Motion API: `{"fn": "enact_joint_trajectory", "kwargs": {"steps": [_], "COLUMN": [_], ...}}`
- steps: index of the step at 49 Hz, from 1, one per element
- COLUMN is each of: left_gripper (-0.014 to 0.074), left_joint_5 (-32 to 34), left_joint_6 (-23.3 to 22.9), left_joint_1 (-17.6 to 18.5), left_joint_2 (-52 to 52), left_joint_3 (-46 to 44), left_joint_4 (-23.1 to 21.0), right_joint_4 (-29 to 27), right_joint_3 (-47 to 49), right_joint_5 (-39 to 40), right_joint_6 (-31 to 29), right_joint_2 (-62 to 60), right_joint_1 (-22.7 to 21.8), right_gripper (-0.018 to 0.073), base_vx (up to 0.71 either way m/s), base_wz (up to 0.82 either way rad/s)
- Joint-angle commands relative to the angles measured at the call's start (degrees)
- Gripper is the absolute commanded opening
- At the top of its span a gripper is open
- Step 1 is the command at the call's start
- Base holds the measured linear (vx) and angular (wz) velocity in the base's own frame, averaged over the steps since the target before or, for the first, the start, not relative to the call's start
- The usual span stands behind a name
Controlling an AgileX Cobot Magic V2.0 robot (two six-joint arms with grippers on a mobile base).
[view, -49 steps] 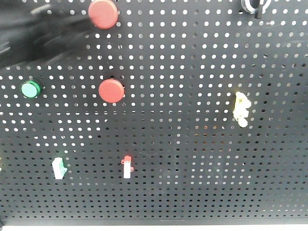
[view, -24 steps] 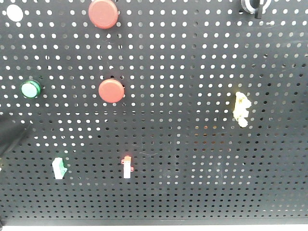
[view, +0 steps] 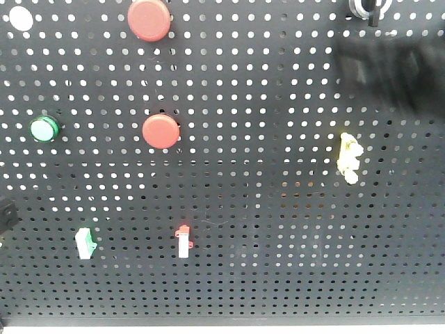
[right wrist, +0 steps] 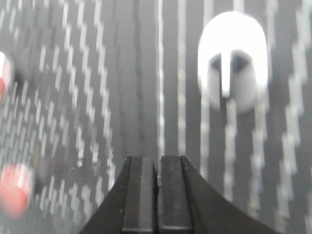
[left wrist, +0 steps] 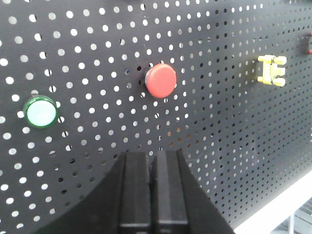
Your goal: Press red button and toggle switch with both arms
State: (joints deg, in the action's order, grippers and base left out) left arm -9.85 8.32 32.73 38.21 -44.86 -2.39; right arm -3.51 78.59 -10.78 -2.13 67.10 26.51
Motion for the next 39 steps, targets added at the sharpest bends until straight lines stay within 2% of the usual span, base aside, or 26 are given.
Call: {"fn": "enact_joint_trajectory", "kwargs": {"steps": [1, 9, 17, 26, 27, 34, 39], "left_gripper": [0.0001, 0.0001, 0.0001, 0.0001, 0.0001, 0.0001, 0.0001], "left_joint_5": [3.61, 3.28, 3.12, 2.79, 2.66, 2.69, 2.26], "left_joint_6": [-0.23, -0.23, -0.23, -0.23, -0.23, -0.23, -0.23], "left_joint_1": [-0.03, -0.03, -0.03, -0.03, -0.03, -0.03, -0.03], "left_joint_2": [0.11, 0.11, 0.11, 0.11, 0.11, 0.24, 0.24], "left_joint_3": [-1.55, -1.55, -1.55, -1.55, -1.55, -1.55, -1.55], "left_joint_4": [-0.20, -0.20, -0.20, -0.20, -0.20, -0.20, -0.20], "right_joint_4": [0.28, 0.39, 0.47, 0.42, 0.42, 0.42, 0.42], "right_joint_3": [4.69, 6.60, 6.60, 6.60, 6.60, 6.60, 6.53], "right_joint_5": [3.25, 2.65, 2.22, 0.71, -0.64, -0.75, -4.06], "right_joint_6": [-0.30, -0.30, -0.45, 0.23, 0.23, -0.02, -0.30], "right_joint_2": [0.83, 2.26, 2.41, 2.11, 1.49, 0.65, -0.24], "right_joint_1": [0.08, 0.08, -1.73, -6.23, -8.26, -8.20, -8.20], "right_gripper": [-0.0003, -0.0003, -0.0003, -0.0003, -0.0003, -0.0003, -0.0003], "base_vx": [0.00, 0.00, 0.00, 0.00, 0.00, 0.00, 0.00], "base_wz": [0.00, 0.00, 0.00, 0.00, 0.00, 0.00, 0.00]}}
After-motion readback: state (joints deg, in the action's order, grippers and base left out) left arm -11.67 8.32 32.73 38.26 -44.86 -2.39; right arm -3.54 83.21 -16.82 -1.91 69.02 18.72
